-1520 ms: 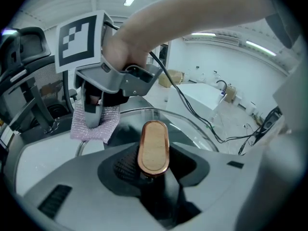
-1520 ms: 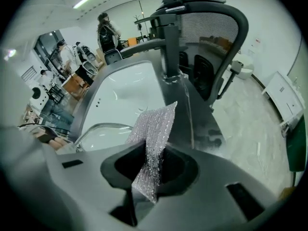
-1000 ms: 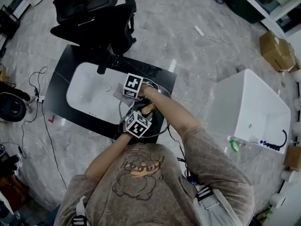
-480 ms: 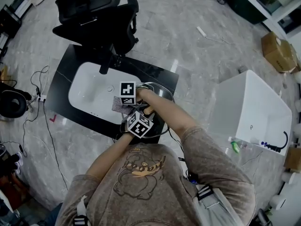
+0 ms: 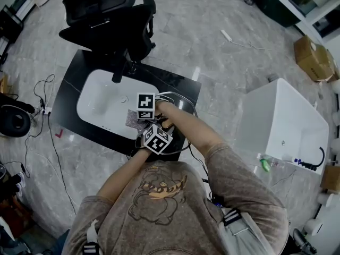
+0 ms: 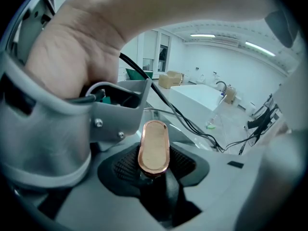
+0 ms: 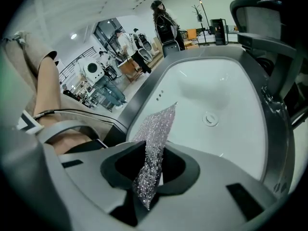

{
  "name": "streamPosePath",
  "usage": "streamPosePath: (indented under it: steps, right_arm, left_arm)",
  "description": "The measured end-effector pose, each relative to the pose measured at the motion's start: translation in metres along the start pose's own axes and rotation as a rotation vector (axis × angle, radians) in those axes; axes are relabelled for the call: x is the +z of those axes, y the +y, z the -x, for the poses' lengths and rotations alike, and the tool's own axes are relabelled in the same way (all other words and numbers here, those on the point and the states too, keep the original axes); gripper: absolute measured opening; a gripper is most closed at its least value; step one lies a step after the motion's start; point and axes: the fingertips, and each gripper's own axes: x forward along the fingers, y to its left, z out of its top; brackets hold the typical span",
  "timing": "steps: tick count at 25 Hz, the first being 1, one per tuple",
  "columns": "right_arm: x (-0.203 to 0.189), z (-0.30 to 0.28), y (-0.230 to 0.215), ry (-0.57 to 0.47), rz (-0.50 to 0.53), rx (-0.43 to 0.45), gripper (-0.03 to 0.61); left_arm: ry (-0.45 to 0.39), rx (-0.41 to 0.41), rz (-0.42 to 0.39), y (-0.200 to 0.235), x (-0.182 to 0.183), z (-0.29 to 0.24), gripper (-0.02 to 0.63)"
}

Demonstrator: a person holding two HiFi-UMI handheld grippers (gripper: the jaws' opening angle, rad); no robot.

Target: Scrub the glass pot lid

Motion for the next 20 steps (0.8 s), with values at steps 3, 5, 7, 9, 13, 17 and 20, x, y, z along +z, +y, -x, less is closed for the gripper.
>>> streamPosePath:
  steps: [3,5,7,9,13,17,20]
  right_arm:
    - [-0.002,0.001,0.001,-0.005,0.005,-0.006,0.097]
    - [-0.003,0.002,0.001,-0.02,0.003,-0.014,0.097]
    - [-0.003,0.004,-0.001,-0.042,-0.018,-0.023,0.1]
    - [-0.005,0.009,-0.009,-0.073,-0.064,-0.04,0.101]
    - [-0.015,0.042,-0.036,-0.224,-0.24,-0.117,0.093]
    - [-0.047,0.099,-0.066,-0.439,-0.432,-0.279,0.087]
    - [-0.088,0.137,-0.07,-0.579,-0.562,-0.4,0.084]
  left_arm:
    - [-0.002,0.0,-0.001,-0.002,0.001,0.0,0.184]
    - [0.0,-0.001,-0.003,-0.003,0.0,0.0,0.184]
    - [0.0,-0.005,-0.006,-0.003,0.0,0.0,0.184]
    - [-0.001,-0.008,-0.004,-0.002,0.0,-0.001,0.184]
    - [-0.011,-0.009,0.011,0.0,0.0,-0.001,0.184]
    - [-0.017,-0.037,0.052,0.003,0.001,0.005,0.224]
    - [-0.04,-0.066,0.061,0.008,0.005,0.019,0.252]
